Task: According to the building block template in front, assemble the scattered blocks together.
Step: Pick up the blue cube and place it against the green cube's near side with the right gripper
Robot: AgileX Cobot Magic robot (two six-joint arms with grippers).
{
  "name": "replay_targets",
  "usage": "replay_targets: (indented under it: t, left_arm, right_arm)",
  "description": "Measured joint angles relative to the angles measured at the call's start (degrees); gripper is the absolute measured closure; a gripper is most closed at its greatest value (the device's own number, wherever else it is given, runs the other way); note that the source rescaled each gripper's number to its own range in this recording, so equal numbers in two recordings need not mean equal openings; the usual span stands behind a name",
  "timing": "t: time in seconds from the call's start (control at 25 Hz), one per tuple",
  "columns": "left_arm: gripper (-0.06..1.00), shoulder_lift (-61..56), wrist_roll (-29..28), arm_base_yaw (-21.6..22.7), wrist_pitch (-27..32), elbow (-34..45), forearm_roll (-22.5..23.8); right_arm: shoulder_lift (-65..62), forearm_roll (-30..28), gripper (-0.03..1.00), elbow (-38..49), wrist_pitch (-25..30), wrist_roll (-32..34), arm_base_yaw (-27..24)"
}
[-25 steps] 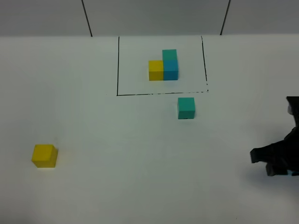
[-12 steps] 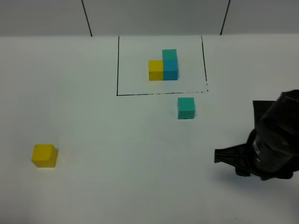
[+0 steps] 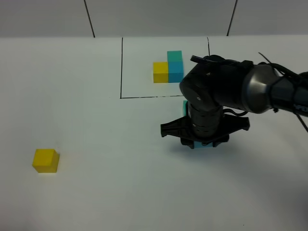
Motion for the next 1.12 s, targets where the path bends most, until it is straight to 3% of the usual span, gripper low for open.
replay_targets:
  t: [0.24, 0.56, 1.12]
  left_arm:
    - [0.32, 0.00, 0.00, 0.00, 0.00, 0.00, 0.00]
    - [0.32, 0.00, 0.00, 0.00, 0.00, 0.00, 0.00]
    - [0.32, 0.00, 0.00, 0.00, 0.00, 0.00, 0.00]
  right_arm:
    - [6.60, 2.33, 0.95, -6.05, -0.54, -4.99, -0.26]
    - [9.05, 5.09, 0.95, -6.33, -2.94, -8.34, -4.56]
    - [11.54, 6.83, 0.95, -6.43, -5.75, -11.02, -5.71]
